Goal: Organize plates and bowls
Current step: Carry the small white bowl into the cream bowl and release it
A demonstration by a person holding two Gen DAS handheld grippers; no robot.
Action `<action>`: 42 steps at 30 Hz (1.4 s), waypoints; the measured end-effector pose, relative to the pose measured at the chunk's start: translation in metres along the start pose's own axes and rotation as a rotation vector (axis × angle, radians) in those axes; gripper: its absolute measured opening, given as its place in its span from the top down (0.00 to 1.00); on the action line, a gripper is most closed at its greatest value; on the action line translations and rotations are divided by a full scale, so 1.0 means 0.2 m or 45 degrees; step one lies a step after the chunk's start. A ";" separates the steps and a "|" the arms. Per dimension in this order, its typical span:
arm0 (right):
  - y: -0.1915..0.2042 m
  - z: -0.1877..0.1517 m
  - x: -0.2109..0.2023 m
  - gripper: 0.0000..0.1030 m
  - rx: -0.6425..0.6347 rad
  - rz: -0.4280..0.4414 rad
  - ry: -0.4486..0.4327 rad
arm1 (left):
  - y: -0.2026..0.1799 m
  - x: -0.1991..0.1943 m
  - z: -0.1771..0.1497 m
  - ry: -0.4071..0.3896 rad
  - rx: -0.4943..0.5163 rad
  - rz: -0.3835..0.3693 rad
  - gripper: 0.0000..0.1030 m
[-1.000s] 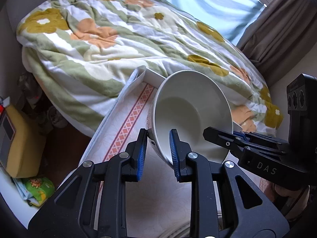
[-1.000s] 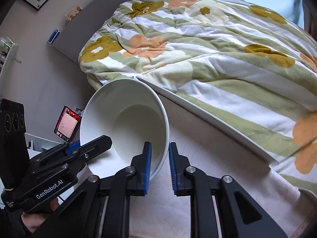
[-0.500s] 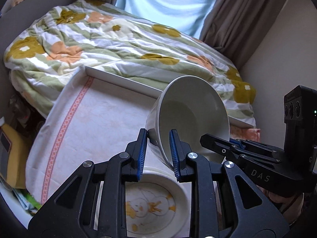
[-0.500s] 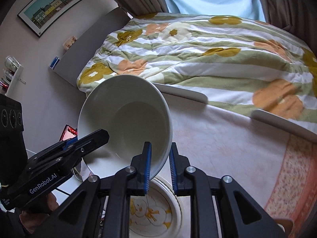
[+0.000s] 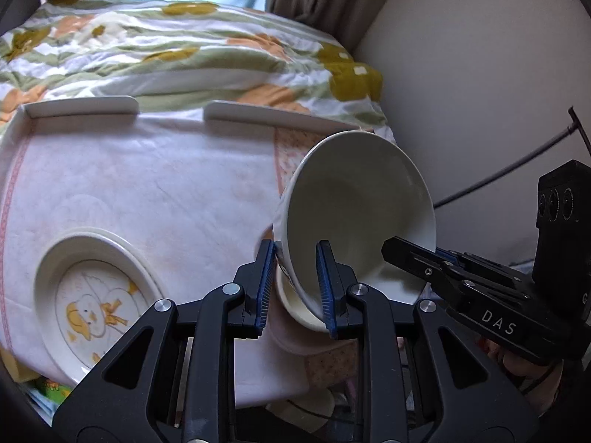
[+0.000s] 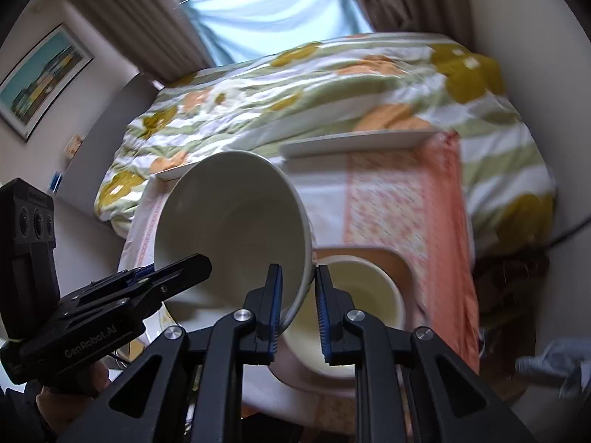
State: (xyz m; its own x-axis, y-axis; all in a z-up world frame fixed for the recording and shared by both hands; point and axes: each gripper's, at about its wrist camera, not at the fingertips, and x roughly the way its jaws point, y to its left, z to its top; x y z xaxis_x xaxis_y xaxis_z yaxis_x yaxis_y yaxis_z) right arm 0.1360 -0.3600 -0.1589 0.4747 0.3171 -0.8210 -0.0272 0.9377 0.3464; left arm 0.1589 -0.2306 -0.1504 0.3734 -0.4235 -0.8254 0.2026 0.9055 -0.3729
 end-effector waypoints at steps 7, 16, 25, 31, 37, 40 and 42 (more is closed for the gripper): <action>-0.19 -0.16 0.03 0.84 0.168 -0.025 0.031 | -0.10 0.19 -0.12 0.164 0.092 0.019 0.80; -0.29 -0.24 0.12 0.84 0.227 -0.025 0.071 | -0.01 0.34 -0.09 0.267 0.138 0.070 0.80; -0.28 -0.25 0.15 0.84 0.192 -0.070 0.088 | -0.08 0.40 -0.09 0.283 0.287 0.200 0.80; -0.30 -0.26 0.16 0.84 0.214 -0.079 0.103 | -0.15 0.42 -0.10 0.271 0.422 0.297 0.80; -0.30 -0.26 0.16 0.84 0.227 -0.092 0.114 | -0.18 0.44 -0.11 0.262 0.503 0.374 0.80; -0.30 -0.25 0.17 0.84 0.230 -0.100 0.120 | -0.19 0.44 -0.11 0.250 0.541 0.418 0.80; -0.30 -0.25 0.17 0.84 0.230 -0.103 0.123 | -0.19 0.44 -0.11 0.249 0.549 0.429 0.80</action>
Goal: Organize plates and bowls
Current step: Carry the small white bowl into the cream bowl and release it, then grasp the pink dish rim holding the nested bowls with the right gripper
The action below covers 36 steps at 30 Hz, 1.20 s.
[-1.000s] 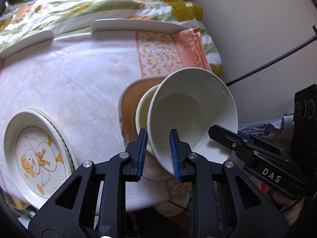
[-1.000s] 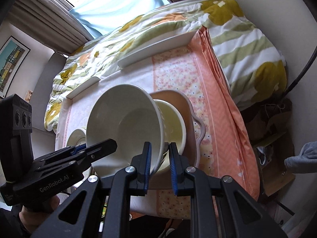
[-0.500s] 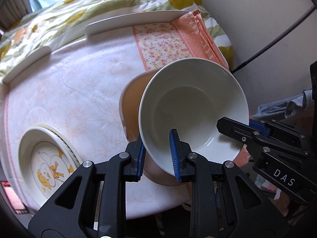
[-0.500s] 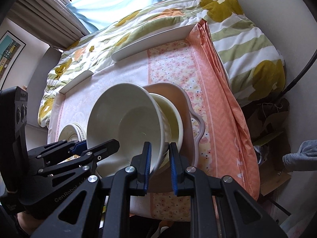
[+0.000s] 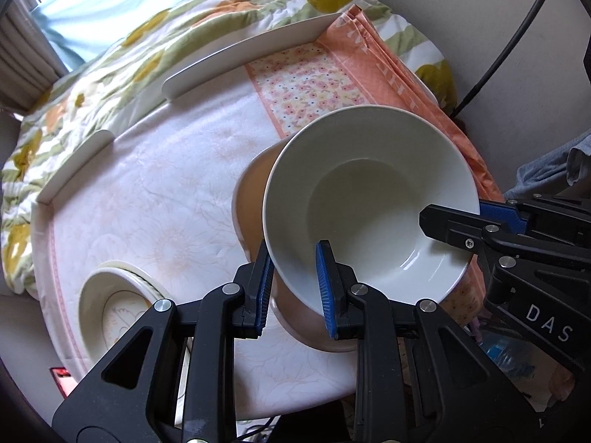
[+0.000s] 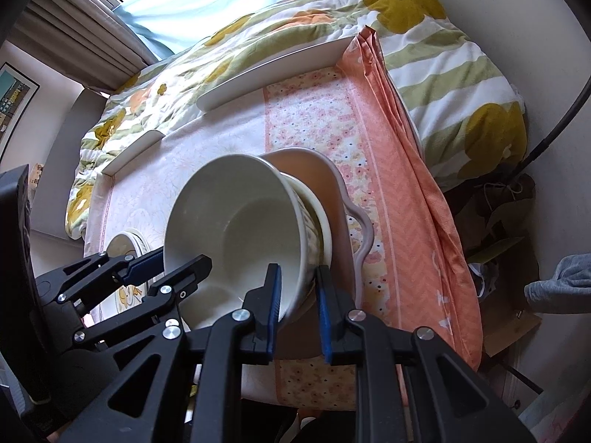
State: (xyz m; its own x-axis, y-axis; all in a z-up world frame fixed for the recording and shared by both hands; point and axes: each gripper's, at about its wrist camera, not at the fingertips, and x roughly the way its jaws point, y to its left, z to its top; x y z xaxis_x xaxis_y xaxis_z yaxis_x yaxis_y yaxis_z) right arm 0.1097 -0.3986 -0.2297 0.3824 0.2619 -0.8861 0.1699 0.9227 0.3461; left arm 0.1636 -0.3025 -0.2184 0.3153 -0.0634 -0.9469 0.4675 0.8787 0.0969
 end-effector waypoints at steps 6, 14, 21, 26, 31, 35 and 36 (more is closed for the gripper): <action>-0.01 0.01 -0.02 0.83 0.004 0.007 -0.015 | 0.00 -0.01 0.00 -0.014 0.009 0.016 0.80; -0.01 -0.01 -0.01 0.84 -0.005 0.009 0.009 | 0.04 -0.03 -0.01 -0.007 -0.039 -0.044 0.80; 0.00 0.00 -0.28 0.83 -0.088 0.056 -0.102 | 0.23 -0.42 -0.01 -0.231 -0.170 -0.060 0.80; 0.05 -0.04 -0.53 0.39 -0.268 0.036 -0.223 | 0.35 -0.63 -0.12 -0.351 -0.222 0.019 0.58; 0.02 -0.10 -0.63 0.00 -0.394 -0.003 -0.308 | 0.42 -0.62 -0.23 -0.401 -0.237 0.027 0.00; -0.01 -0.08 -0.52 0.00 -0.479 -0.097 -0.133 | 0.37 -0.45 -0.29 -0.258 -0.141 -0.022 0.00; -0.02 -0.08 -0.47 0.00 -0.498 -0.135 -0.090 | 0.35 -0.42 -0.30 -0.238 -0.126 -0.049 0.00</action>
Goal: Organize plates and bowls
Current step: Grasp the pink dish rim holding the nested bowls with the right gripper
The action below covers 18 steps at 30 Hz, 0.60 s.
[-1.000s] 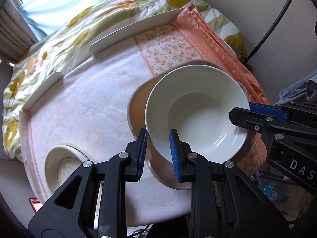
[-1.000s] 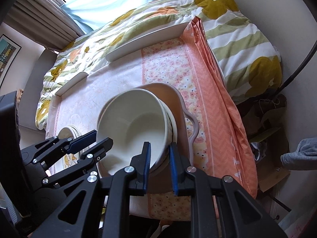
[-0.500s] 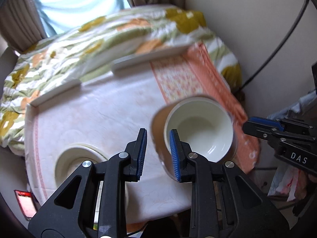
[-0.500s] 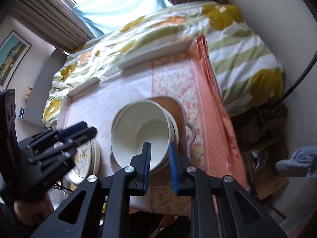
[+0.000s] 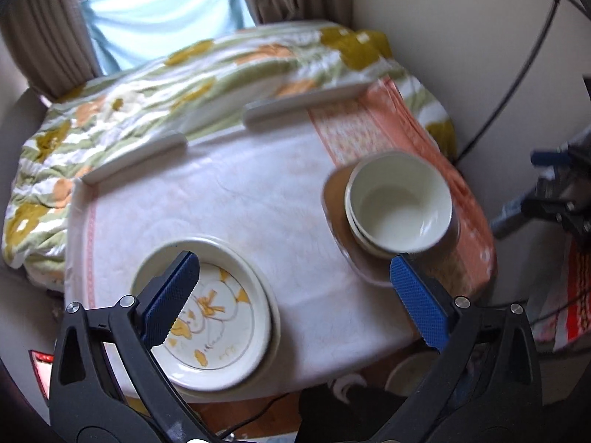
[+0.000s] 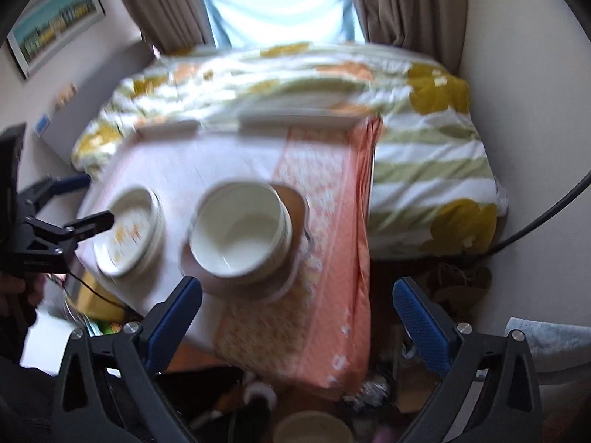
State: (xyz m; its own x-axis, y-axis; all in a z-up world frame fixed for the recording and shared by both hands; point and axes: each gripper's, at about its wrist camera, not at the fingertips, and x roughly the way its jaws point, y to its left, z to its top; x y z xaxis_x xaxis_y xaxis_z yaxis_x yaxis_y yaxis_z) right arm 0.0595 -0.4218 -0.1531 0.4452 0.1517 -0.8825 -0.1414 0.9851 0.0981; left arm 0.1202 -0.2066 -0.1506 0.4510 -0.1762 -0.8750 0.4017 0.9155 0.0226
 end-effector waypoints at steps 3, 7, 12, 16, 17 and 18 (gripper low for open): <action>0.00 0.02 0.11 0.00 -0.044 -0.043 0.062 | 0.01 0.15 -0.02 0.108 -0.042 -0.106 0.01; -0.01 0.03 0.30 0.00 -0.079 -0.049 0.182 | 0.01 0.35 -0.01 0.222 -0.045 -0.167 0.07; -0.01 0.02 0.49 0.25 -0.138 -0.057 0.301 | -0.04 0.52 -0.02 0.340 0.010 -0.193 0.19; 0.02 0.01 0.57 0.44 -0.164 -0.034 0.359 | -0.08 0.60 -0.02 0.372 0.020 -0.228 0.24; 0.02 0.01 0.60 0.46 -0.165 -0.023 0.370 | -0.09 0.61 -0.02 0.379 0.022 -0.231 0.28; 0.03 0.01 0.61 0.49 -0.171 -0.018 0.380 | -0.09 0.63 -0.02 0.386 0.019 -0.243 0.32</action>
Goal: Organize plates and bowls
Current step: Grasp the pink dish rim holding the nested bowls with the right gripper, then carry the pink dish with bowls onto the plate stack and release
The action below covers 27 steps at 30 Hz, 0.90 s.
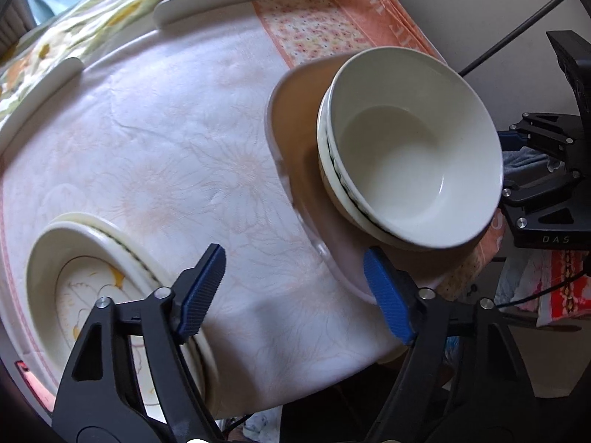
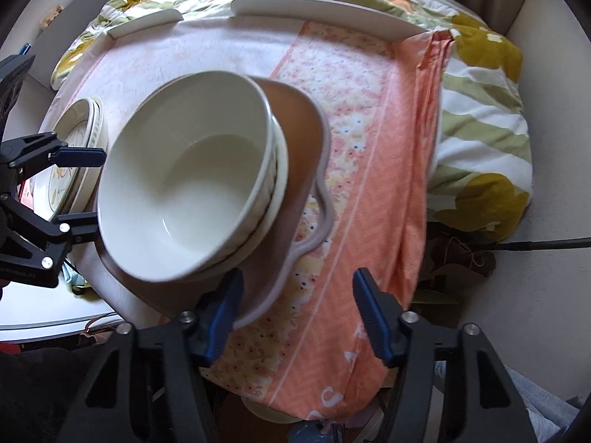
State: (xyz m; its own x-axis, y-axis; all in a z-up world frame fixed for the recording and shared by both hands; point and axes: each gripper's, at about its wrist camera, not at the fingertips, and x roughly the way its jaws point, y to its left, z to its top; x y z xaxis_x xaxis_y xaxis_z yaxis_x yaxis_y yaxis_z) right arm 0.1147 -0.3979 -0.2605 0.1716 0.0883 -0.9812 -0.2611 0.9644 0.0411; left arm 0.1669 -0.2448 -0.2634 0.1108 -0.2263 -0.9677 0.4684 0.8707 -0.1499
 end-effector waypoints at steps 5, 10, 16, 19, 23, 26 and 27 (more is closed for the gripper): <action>0.00 0.03 0.06 0.60 -0.022 0.036 0.026 | -0.02 0.10 0.05 0.037 0.018 -0.023 0.42; 0.02 0.07 0.13 0.79 -0.051 0.072 0.042 | -0.06 0.16 0.07 0.033 0.071 -0.005 0.60; 0.04 0.05 0.16 0.87 -0.060 0.119 -0.006 | -0.12 0.18 0.07 0.008 0.131 -0.025 0.87; 0.05 0.03 0.15 0.87 -0.077 0.107 -0.031 | -0.15 0.18 0.08 -0.012 0.163 0.012 0.87; 0.07 0.01 0.13 0.87 -0.080 0.108 -0.047 | -0.17 0.17 0.09 -0.022 0.173 0.023 0.87; 0.08 0.01 0.11 0.87 -0.087 0.098 -0.069 | -0.18 0.12 0.08 -0.046 0.177 0.035 0.87; 0.06 0.02 0.09 0.87 -0.087 0.098 -0.076 | -0.18 0.10 0.08 -0.052 0.173 0.037 0.87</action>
State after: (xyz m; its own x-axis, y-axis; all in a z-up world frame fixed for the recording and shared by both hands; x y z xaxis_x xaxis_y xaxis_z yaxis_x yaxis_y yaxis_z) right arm 0.1177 -0.3836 -0.2772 0.2045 0.1783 -0.9625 -0.3395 0.9352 0.1012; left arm 0.1676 -0.2876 -0.2748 0.1606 -0.2222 -0.9617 0.5786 0.8105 -0.0906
